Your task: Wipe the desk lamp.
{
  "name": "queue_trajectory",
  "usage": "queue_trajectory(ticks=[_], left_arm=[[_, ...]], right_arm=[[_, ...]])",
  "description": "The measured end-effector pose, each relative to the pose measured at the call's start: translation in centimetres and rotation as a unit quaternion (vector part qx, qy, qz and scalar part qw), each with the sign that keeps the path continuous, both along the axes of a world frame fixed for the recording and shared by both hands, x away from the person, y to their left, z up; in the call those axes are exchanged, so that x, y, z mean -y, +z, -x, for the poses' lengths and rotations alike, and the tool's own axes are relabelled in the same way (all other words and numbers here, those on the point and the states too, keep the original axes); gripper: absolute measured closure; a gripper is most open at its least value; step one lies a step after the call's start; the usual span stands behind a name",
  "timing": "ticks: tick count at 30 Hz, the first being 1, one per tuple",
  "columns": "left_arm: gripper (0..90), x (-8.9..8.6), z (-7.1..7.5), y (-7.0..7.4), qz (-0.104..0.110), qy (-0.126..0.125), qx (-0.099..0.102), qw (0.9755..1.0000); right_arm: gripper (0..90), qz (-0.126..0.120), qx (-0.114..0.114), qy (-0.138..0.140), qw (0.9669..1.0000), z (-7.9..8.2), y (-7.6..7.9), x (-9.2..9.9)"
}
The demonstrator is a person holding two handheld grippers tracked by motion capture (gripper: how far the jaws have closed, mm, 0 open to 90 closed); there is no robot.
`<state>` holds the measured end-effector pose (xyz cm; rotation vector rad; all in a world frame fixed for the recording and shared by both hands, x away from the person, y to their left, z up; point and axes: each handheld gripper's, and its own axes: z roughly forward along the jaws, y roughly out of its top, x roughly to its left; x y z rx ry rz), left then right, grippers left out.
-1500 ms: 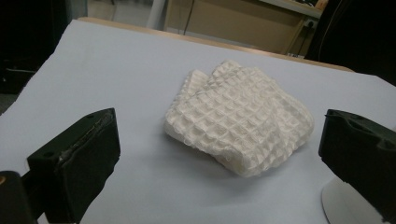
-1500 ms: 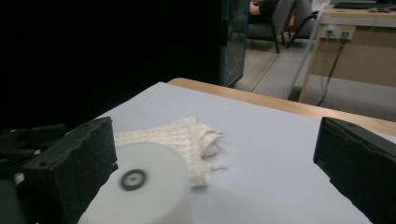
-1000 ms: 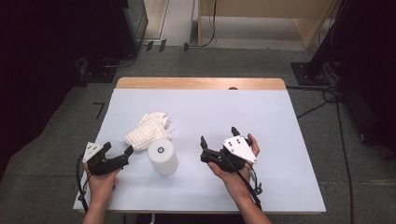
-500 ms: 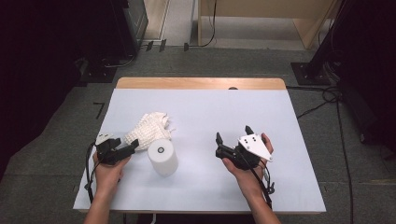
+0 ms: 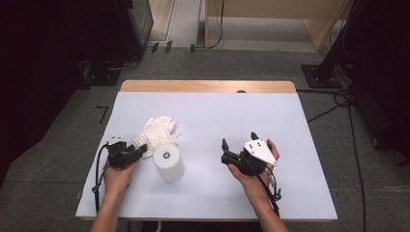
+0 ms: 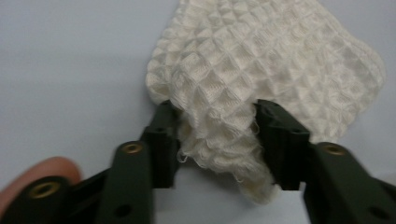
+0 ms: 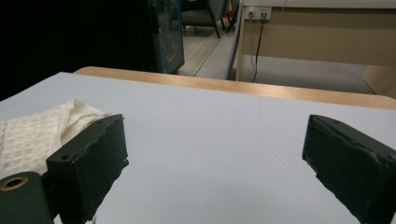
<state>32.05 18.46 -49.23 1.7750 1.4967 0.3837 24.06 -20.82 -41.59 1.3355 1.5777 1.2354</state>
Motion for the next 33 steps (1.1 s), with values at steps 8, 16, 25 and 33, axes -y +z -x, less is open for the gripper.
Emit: queue_trajectory(ticks=[8, 16, 25, 33], left_arm=[[82.2, -0.2, 0.4, 0.9, 0.018, -0.014, 0.034, 0.9992], [82.8, 0.6, 1.8, 5.6, 0.037, -0.036, 0.100, 0.9936], [82.8, 2.2, 3.4, 10.2, 0.048, -0.054, 0.165, 0.9836], [82.8, 3.0, 5.0, 13.3, 0.075, -0.079, 0.197, 0.9744]], right_arm=[[14.3, 0.000, -0.005, 0.018, 0.9998, 0.0, -0.3, -0.5], [26.7, -0.015, 0.001, 0.065, 0.9978, 0.1, 0.2, -0.8], [29.0, -0.024, 0.025, 0.137, 0.9899, 0.4, 1.4, -2.8], [25.9, -0.009, 0.047, 0.190, 0.9807, 0.2, 1.8, -5.7]])
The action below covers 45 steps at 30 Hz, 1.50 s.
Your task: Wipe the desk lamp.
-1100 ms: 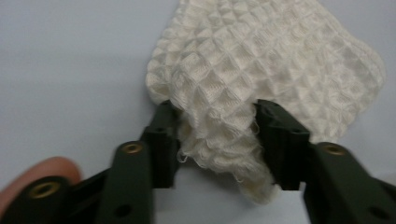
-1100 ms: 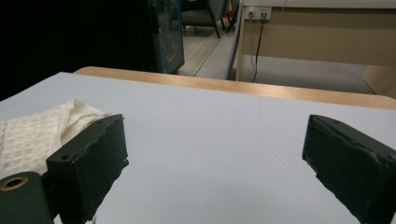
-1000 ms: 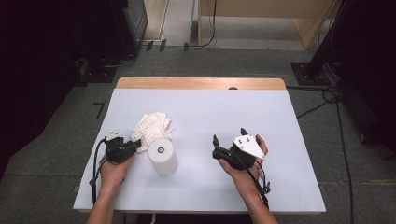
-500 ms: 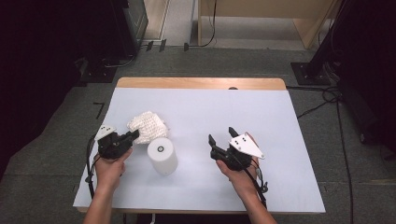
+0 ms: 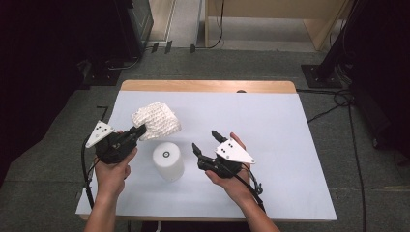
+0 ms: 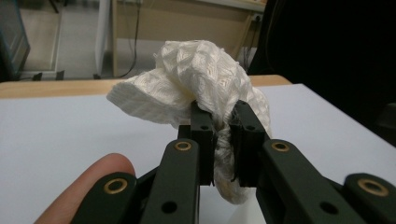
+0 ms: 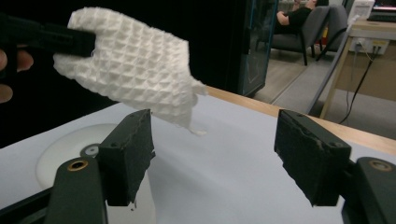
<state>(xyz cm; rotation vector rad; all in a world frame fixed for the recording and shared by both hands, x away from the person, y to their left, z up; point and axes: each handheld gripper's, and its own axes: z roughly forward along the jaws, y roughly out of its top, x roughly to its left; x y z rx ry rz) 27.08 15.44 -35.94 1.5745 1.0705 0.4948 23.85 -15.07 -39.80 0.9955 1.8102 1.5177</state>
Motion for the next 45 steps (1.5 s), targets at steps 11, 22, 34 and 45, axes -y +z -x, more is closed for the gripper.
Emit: queue_trajectory(ticks=[11, 22, 34, 45], left_arm=[[82.8, 2.5, 1.6, 2.4, 0.029, -0.049, 0.016, 0.9982], [82.7, 4.5, 2.3, 2.7, 0.047, -0.098, 0.003, 0.9941], [49.8, 5.3, 2.6, 2.5, 0.081, -0.158, 0.014, 0.9840], [5.1, 1.6, 2.4, 2.2, 0.104, -0.101, 0.062, 0.9875]], right_arm=[[17.2, 0.037, 0.037, 0.034, 0.9981, -0.4, 0.7, -3.6], [13.1, 0.055, 0.053, -0.002, 0.9971, -1.1, 0.7, -4.2], [84.0, 0.052, 0.084, -0.026, 0.9948, -1.0, 0.6, -2.7], [84.6, 0.030, 0.061, -0.094, 0.9933, -1.6, 1.0, 2.7]])
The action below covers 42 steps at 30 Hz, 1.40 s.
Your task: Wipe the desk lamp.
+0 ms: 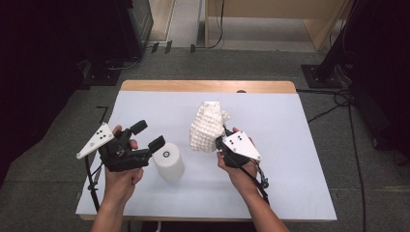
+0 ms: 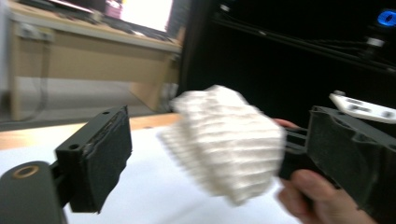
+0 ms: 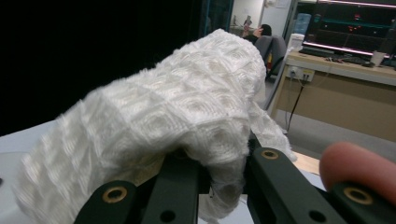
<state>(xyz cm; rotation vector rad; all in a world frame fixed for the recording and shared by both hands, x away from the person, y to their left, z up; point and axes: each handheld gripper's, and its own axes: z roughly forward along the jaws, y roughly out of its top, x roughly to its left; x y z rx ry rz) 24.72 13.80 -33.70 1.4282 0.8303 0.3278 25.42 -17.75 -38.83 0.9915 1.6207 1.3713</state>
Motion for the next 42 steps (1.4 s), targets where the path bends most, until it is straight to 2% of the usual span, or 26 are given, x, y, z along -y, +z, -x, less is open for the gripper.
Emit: queue_trajectory(ticks=[3, 7, 9, 12, 15, 18, 22, 25, 27, 31, 33, 36, 42], left_arm=[[2.7, -1.1, -0.2, -0.4, -0.006, 0.031, 0.006, 0.9995], [2.1, -2.6, -0.5, -1.7, -0.021, 0.077, 0.019, 0.9966], [1.3, -3.4, -0.7, -2.7, -0.016, 0.084, 0.012, 0.9963], [0.6, -4.3, -0.8, -4.1, -0.015, 0.106, 0.006, 0.9943], [0.5, -4.9, -0.8, -5.3, -0.029, 0.125, 0.006, 0.9917], [0.4, -5.1, -0.9, -6.5, -0.033, 0.125, 0.002, 0.9916], [0.0, -5.2, -0.7, -8.1, -0.044, 0.107, 0.004, 0.9932], [0.0, -5.5, -0.5, -9.2, -0.042, 0.087, 0.003, 0.9953], [0.0, -5.6, -0.4, -9.9, -0.037, 0.065, 0.003, 0.9972], [0.0, -5.1, 0.0, -10.5, -0.046, 0.009, 0.017, 0.9987], [0.0, -4.7, 0.2, -10.7, -0.050, -0.017, 0.021, 0.9984], [0.0, -3.9, 0.1, -11.2, -0.073, -0.042, 0.015, 0.9963], [0.0, -1.6, 0.2, -12.6, -0.122, -0.053, 0.005, 0.9911]], right_arm=[[84.6, 0.004, 0.002, -0.016, 0.9999, 0.1, -0.1, 1.6], [84.5, 0.011, -0.003, -0.046, 0.9989, 0.1, -0.8, 3.6], [84.5, 0.017, -0.008, -0.060, 0.9981, 0.1, -1.4, 4.6], [84.4, 0.024, -0.018, -0.075, 0.9967, 0.2, -2.6, 6.0], [84.3, 0.027, -0.029, -0.079, 0.9961, 0.3, -3.9, 7.2], [84.2, 0.030, -0.041, -0.086, 0.9949, 0.3, -5.1, 8.2], [84.0, 0.044, -0.056, -0.096, 0.9928, 0.4, -6.7, 9.2], [83.6, 0.045, -0.071, -0.098, 0.9916, 0.3, -7.5, 9.8], [83.6, 0.047, -0.081, -0.100, 0.9905, 0.2, -8.1, 10.1], [83.0, 0.051, -0.095, -0.102, 0.9889, 0.1, -9.0, 10.4], [82.7, 0.057, -0.100, -0.104, 0.9879, 0.1, -9.3, 10.5], [81.8, 0.057, -0.109, -0.106, 0.9867, 0.1, -9.7, 10.6], [79.3, 0.049, -0.119, -0.105, 0.9861, -0.1, -9.9, 11.4]])
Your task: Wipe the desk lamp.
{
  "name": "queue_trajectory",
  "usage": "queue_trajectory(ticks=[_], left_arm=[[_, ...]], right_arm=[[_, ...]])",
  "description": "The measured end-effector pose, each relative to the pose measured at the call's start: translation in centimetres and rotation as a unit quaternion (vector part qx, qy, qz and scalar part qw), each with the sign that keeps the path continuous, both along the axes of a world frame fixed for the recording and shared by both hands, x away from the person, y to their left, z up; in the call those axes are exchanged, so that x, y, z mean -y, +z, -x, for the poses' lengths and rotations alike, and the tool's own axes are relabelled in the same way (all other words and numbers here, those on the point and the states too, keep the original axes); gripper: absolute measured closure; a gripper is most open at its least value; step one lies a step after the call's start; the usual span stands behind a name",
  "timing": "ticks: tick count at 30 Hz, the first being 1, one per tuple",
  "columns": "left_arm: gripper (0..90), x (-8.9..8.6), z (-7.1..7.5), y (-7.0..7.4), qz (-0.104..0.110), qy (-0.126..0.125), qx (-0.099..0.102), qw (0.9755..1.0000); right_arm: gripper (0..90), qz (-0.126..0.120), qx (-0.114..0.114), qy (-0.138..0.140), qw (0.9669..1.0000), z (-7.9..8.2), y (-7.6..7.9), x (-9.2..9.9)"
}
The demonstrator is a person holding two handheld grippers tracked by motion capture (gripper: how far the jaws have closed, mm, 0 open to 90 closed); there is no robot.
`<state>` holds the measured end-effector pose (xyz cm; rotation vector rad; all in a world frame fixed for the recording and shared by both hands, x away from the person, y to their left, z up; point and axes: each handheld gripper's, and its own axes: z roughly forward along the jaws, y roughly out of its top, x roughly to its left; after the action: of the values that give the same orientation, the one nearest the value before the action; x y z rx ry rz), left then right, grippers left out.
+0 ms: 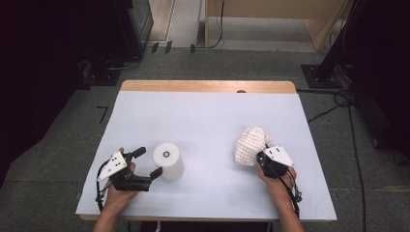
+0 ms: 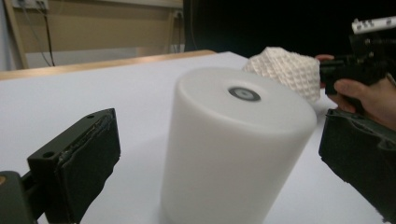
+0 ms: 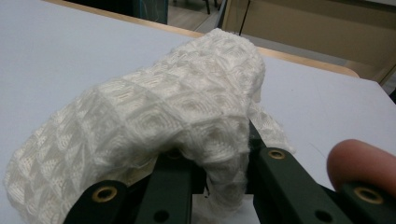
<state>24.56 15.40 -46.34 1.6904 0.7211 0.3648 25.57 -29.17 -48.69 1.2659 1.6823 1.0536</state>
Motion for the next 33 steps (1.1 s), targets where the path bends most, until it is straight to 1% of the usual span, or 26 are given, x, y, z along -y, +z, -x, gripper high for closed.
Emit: queue_trajectory(ticks=[1, 3, 4, 5, 7, 9, 10, 12, 14, 15, 16, 18, 20, 21, 22, 23, 24, 28, 29, 31, 33], left_arm=[[0.0, 0.4, 0.0, -0.2, -0.007, 0.002, 0.000, 1.0000], [0.0, 1.0, -0.1, -0.6, -0.023, 0.003, -0.005, 0.9997], [0.0, 1.3, -0.1, -0.8, -0.034, 0.006, -0.010, 0.9994], [0.0, 1.7, -0.2, -1.0, -0.043, 0.009, -0.014, 0.9989], [0.0, 2.3, -0.3, -1.4, -0.068, 0.016, -0.022, 0.9973], [0.0, 2.9, -0.4, -1.6, -0.087, 0.023, -0.023, 0.9957], [0.0, 3.0, -0.4, -1.7, -0.091, 0.025, -0.021, 0.9953], [0.0, 3.1, -0.5, -1.8, -0.088, 0.026, -0.021, 0.9955], [0.0, 3.1, -0.5, -1.8, -0.083, 0.023, -0.025, 0.9960], [0.0, 3.0, -0.6, -1.8, -0.083, 0.022, -0.026, 0.9960], [0.0, 3.0, -0.6, -1.9, -0.082, 0.020, -0.027, 0.9961], [0.0, 3.1, -0.7, -1.9, -0.086, 0.021, -0.027, 0.9957], [0.0, 3.3, -0.7, -2.0, -0.088, 0.022, -0.026, 0.9955], [0.0, 3.3, -0.7, -2.0, -0.088, 0.022, -0.026, 0.9955], [0.0, 3.3, -0.7, -2.0, -0.088, 0.022, -0.027, 0.9955], [0.0, 3.2, -0.7, -2.0, -0.088, 0.021, -0.028, 0.9955], [0.0, 3.2, -0.7, -2.0, -0.087, 0.021, -0.028, 0.9956], [0.0, 3.2, -0.8, -2.0, -0.087, 0.020, -0.029, 0.9956], [0.0, 3.2, -0.8, -2.1, -0.086, 0.019, -0.030, 0.9956], [0.0, 3.2, -0.8, -2.1, -0.085, 0.018, -0.031, 0.9958], [0.0, 3.2, -0.8, -2.1, -0.084, 0.018, -0.031, 0.9958]], right_arm=[[78.1, -0.002, -0.002, -0.001, 1.0000, 0.0, 0.0, 0.1], [75.1, -0.001, -0.007, 0.007, 1.0000, 0.0, -0.2, 0.4], [72.0, -0.004, -0.009, 0.018, 0.9998, 0.0, -0.2, 0.5], [69.0, -0.009, -0.012, 0.036, 0.9992, 0.0, -0.2, 0.6], [63.7, -0.008, -0.016, 0.062, 0.9979, 0.1, -0.2, 0.9], [58.2, -0.007, -0.023, 0.078, 0.9967, 0.2, -0.1, 1.2], [56.8, -0.002, -0.023, 0.082, 0.9963, 0.1, -0.1, 1.5], [52.7, 0.004, -0.031, 0.084, 0.9960, 0.2, -0.2, 2.0], [48.3, 0.023, -0.034, 0.080, 0.9959, 0.3, -0.3, 2.7], [46.4, 0.033, -0.039, 0.080, 0.9955, 0.4, -0.4, 3.0], [44.4, 0.043, -0.045, 0.085, 0.9944, 0.5, -0.4, 3.4], [43.6, 0.063, -0.061, 0.092, 0.9919, 0.7, -0.6, 4.3], [42.8, 0.087, -0.075, 0.095, 0.9888, 1.1, -0.8, 5.1], [42.2, 0.096, -0.080, 0.094, 0.9877, 1.2, -0.9, 5.6], [41.2, 0.097, -0.085, 0.091, 0.9874, 1.4, -1.0, 6.1], [40.6, 0.093, -0.086, 0.088, 0.9880, 1.5, -0.9, 6.6], [40.2, 0.086, -0.086, 0.084, 0.9890, 1.6, -0.7, 7.1], [38.9, 0.054, -0.071, 0.071, 0.9935, 2.2, 0.2, 8.9], [38.8, 0.051, -0.066, 0.067, 0.9942, 2.3, 0.4, 9.3], [38.6, 0.047, -0.064, 0.052, 0.9955, 2.5, 0.6, 9.9], [38.6, 0.050, -0.064, 0.035, 0.9960, 2.6, 0.7, 10.4]])
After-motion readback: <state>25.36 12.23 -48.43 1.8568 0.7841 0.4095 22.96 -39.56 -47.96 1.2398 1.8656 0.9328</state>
